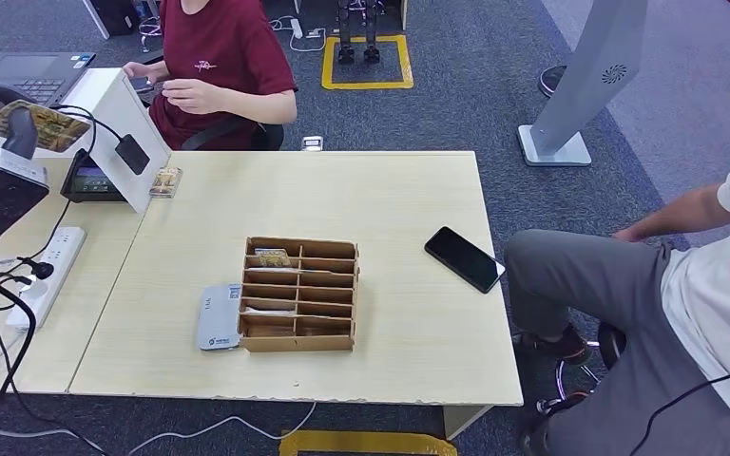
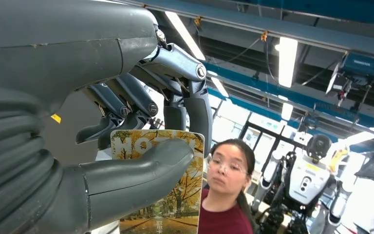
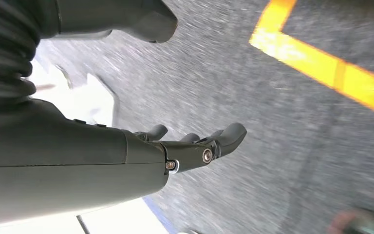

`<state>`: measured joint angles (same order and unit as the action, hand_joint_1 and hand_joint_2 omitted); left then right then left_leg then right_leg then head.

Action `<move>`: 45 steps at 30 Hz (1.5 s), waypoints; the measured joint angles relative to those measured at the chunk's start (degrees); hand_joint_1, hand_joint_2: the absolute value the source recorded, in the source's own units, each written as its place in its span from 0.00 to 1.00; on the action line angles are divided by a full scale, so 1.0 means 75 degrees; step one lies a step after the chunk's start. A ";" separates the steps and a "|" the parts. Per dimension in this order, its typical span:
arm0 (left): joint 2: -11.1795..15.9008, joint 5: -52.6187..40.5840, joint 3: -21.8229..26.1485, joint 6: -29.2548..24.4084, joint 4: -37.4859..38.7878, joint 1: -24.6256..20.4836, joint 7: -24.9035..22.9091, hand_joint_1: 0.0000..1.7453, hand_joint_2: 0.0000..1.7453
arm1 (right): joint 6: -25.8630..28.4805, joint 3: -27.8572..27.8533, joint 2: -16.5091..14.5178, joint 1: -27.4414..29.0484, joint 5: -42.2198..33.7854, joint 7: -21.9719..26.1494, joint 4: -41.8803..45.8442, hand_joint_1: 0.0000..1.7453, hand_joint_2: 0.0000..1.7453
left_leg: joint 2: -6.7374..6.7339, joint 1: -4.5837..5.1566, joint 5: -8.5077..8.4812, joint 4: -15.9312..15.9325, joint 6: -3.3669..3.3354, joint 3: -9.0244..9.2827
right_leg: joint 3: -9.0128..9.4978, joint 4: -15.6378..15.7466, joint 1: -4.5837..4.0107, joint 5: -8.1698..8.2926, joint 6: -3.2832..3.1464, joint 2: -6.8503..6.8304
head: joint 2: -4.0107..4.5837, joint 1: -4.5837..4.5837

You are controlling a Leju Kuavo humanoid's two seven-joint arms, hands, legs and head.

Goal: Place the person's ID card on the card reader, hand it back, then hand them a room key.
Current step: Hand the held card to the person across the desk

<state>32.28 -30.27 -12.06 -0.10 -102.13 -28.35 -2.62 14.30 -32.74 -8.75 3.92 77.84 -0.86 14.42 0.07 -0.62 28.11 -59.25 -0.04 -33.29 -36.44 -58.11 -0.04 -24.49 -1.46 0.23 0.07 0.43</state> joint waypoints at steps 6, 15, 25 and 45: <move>0.0351 -0.0110 0.0245 -0.0051 -0.0249 -0.0024 -0.0315 1.00 1.00 | -0.1366 -0.1261 -0.0555 0.0658 0.1073 -0.0054 0.2118 0.00 1.00 | -0.0006 -0.0001 0.0003 0.0001 0.0002 -0.0003 | -0.0004 0.0001 -0.0001 -0.0001 0.0000 0.0006 | 0.0001 -0.0009; 0.0275 -0.3040 0.0332 -0.0995 0.0202 -0.0288 -0.0517 1.00 1.00 | -0.1079 -0.1663 -0.0856 0.0657 0.1607 0.0500 0.2681 0.00 1.00 | -0.0006 0.0004 -0.0002 -0.0003 -0.0001 0.0003 | -0.0004 0.0005 0.0001 0.0004 0.0004 0.0005 | 0.0001 -0.0012; -0.0318 -0.4861 -0.0258 -0.1439 0.1733 -0.1139 -0.0630 1.00 1.00 | -0.0421 -0.0985 -0.0665 0.0286 0.1614 0.0854 0.1790 0.00 1.00 | -0.0012 0.0003 -0.0010 -0.0005 0.0005 0.0004 | -0.0006 0.0004 0.0001 0.0016 0.0004 0.0016 | -0.0001 -0.0015; -0.1748 -0.5549 -0.1248 -0.2045 0.4721 -0.2009 -0.0178 0.99 1.00 | -0.0520 -0.0612 0.0275 -0.0681 0.1258 0.0668 -0.0139 0.00 1.00 | -0.0019 0.0008 -0.0015 -0.0018 -0.0005 -0.0007 | -0.0013 0.0006 0.0007 0.0028 0.0018 0.0034 | 0.0001 -0.0017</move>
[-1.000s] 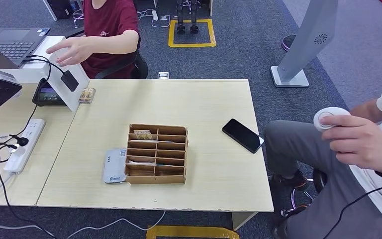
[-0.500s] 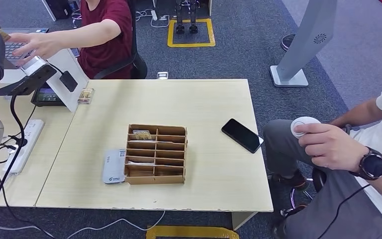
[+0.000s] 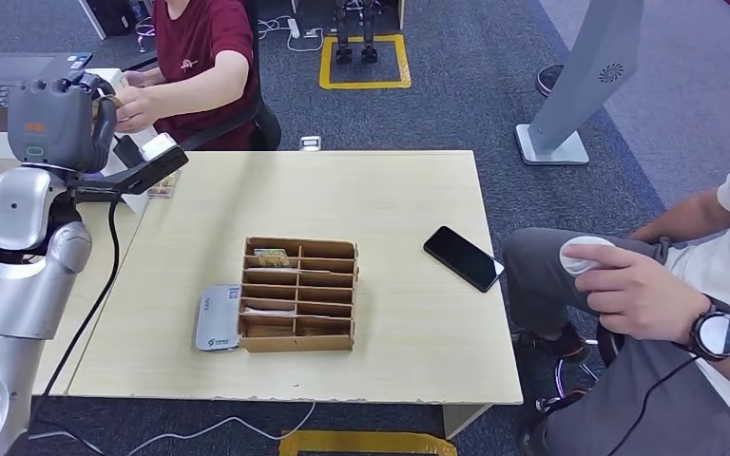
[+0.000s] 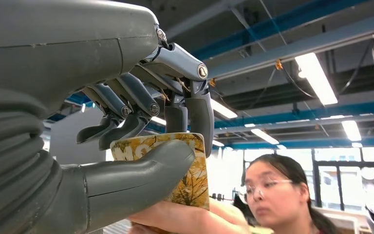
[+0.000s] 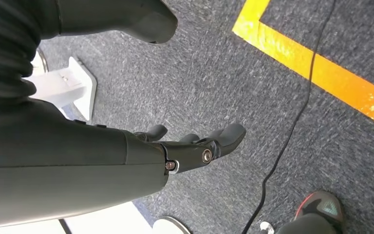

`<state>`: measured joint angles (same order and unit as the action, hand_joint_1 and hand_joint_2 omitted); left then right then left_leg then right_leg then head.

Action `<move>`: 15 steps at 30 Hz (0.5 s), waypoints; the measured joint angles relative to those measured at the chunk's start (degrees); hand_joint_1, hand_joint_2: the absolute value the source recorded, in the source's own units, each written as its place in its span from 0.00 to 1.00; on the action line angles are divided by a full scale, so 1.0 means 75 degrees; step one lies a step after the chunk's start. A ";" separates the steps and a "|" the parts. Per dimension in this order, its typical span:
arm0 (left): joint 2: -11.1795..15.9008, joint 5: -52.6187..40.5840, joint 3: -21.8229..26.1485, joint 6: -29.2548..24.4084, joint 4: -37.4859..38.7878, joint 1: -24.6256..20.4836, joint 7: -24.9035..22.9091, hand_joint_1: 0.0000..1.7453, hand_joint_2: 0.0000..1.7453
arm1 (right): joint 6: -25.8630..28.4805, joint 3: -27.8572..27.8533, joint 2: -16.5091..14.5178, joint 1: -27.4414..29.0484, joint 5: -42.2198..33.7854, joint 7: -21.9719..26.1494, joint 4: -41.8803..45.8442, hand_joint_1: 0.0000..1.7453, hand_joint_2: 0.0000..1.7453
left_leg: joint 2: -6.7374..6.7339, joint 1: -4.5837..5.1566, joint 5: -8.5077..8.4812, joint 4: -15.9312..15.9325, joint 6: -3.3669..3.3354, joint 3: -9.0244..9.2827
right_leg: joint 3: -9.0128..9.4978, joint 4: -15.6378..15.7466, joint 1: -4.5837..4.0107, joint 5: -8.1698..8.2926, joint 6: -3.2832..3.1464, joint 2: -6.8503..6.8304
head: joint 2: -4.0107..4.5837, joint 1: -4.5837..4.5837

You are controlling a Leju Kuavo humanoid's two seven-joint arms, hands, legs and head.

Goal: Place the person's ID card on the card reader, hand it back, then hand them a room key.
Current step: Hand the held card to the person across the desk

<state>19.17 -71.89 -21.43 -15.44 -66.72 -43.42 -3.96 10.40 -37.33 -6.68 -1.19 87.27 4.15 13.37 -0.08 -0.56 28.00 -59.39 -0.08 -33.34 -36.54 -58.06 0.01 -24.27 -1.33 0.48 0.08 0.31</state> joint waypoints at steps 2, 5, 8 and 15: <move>-0.0061 0.0010 -0.0008 -0.0015 0.0090 0.0014 0.0012 0.50 1.00 | 0.0013 0.0001 0.0018 -0.0034 0.0017 0.0023 -0.0044 0.00 1.00 | -0.0002 0.0000 0.0001 0.0000 0.0000 -0.0002 | -0.0003 0.0000 0.0000 -0.0001 0.0000 0.0004 | -0.0001 0.0001; -0.0092 0.0015 -0.0014 -0.0017 0.0138 0.0021 0.0015 0.00 1.00 | 0.0024 0.0003 0.0020 -0.0052 0.0031 0.0029 -0.0070 0.00 1.00 | -0.0002 0.0000 0.0002 0.0000 -0.0001 -0.0004 | -0.0005 0.0000 0.0000 -0.0002 0.0001 0.0004 | -0.0001 0.0000; -0.0108 0.0029 -0.0018 -0.0017 0.0159 0.0029 0.0015 0.00 1.00 | 0.0032 0.0003 0.0020 -0.0059 0.0045 0.0029 -0.0082 0.00 1.00 | -0.0002 0.0000 0.0002 0.0001 -0.0002 -0.0005 | -0.0005 0.0000 0.0000 -0.0003 0.0002 0.0004 | -0.0001 0.0001; -0.0188 0.0275 -0.0023 -0.0197 0.0266 0.0155 0.0020 0.00 1.00 | 0.0094 0.0055 0.0017 -0.0133 0.0117 -0.0002 -0.0189 0.00 1.00 | 0.0002 0.0000 0.0004 0.0001 -0.0002 -0.0010 | -0.0004 0.0000 0.0000 -0.0004 0.0004 -0.0003 | -0.0001 0.0001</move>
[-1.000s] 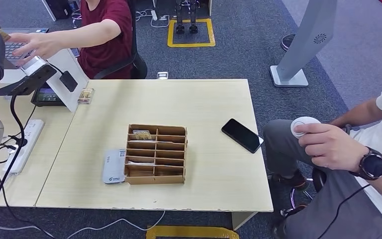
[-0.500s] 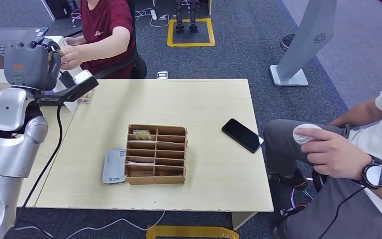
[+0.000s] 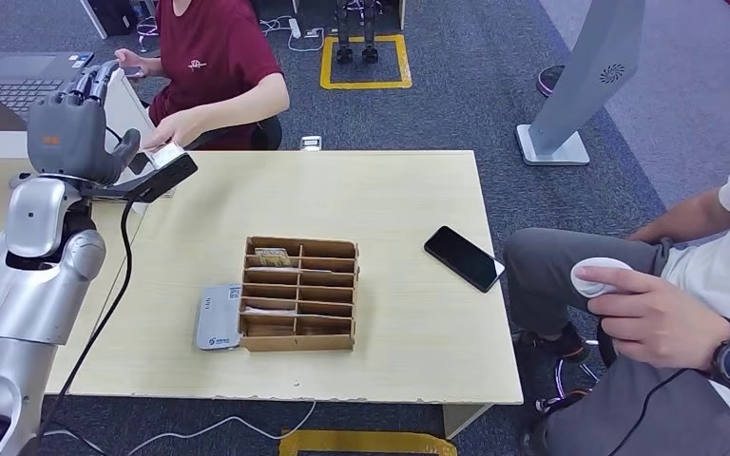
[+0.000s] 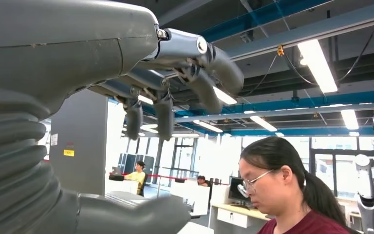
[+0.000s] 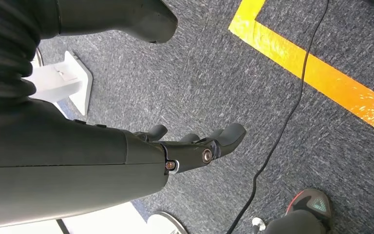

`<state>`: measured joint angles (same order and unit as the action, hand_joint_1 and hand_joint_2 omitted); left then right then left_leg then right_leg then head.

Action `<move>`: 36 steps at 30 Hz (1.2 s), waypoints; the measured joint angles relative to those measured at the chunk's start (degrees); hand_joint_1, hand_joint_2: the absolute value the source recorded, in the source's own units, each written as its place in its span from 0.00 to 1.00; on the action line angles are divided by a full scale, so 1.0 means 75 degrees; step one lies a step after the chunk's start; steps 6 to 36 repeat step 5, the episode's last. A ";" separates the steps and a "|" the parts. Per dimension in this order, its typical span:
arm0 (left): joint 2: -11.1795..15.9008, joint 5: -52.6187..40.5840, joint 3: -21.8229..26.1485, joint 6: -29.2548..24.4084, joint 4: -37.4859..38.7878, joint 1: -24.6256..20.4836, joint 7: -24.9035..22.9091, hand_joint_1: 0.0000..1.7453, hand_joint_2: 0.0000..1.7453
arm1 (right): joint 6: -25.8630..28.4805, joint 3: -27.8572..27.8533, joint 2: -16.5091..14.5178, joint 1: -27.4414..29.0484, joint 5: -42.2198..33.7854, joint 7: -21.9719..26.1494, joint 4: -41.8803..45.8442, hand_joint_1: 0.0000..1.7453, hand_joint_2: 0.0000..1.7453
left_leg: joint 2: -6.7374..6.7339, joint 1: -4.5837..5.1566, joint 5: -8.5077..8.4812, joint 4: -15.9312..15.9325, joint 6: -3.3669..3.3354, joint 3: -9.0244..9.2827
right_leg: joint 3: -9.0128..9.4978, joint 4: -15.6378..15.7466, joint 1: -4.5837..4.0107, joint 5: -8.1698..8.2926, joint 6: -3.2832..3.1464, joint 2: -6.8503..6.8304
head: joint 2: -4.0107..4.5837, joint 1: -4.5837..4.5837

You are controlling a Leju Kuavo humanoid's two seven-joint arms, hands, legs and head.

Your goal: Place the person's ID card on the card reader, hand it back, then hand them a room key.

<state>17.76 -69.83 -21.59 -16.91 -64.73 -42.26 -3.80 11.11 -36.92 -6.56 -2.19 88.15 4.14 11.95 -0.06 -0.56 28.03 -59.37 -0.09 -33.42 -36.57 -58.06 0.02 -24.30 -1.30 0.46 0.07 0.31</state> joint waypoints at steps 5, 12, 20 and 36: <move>0.0001 0.0031 0.0000 -0.0026 0.0001 0.0021 0.0000 0.00 1.00 | 0.0006 0.0003 0.0000 -0.0004 0.0003 0.0000 -0.0021 0.00 1.00 | 0.0002 0.0000 -0.0002 0.0000 -0.0002 -0.0001 | 0.0001 0.0000 0.0000 0.0001 -0.0001 -0.0004 | 0.0000 -0.0001; 0.0001 0.0031 0.0000 -0.0026 0.0001 0.0021 0.0000 0.00 1.00 | 0.0006 0.0003 0.0000 -0.0004 0.0003 0.0000 -0.0021 0.00 1.00 | 0.0002 0.0000 -0.0002 0.0000 -0.0002 -0.0001 | 0.0001 0.0000 0.0000 0.0001 -0.0001 -0.0004 | 0.0000 -0.0001; 0.0001 0.0031 0.0000 -0.0026 0.0001 0.0021 0.0000 0.00 1.00 | 0.0006 0.0003 0.0000 -0.0004 0.0003 0.0000 -0.0021 0.00 1.00 | 0.0002 0.0000 -0.0002 0.0000 -0.0002 -0.0001 | 0.0001 0.0000 0.0000 0.0001 -0.0001 -0.0004 | 0.0000 -0.0001; 0.0001 0.0031 0.0000 -0.0026 0.0001 0.0021 0.0000 0.00 1.00 | 0.0006 0.0003 0.0000 -0.0004 0.0003 0.0000 -0.0021 0.00 1.00 | 0.0002 0.0000 -0.0002 0.0000 -0.0002 -0.0001 | 0.0001 0.0000 0.0000 0.0001 -0.0001 -0.0004 | 0.0000 -0.0001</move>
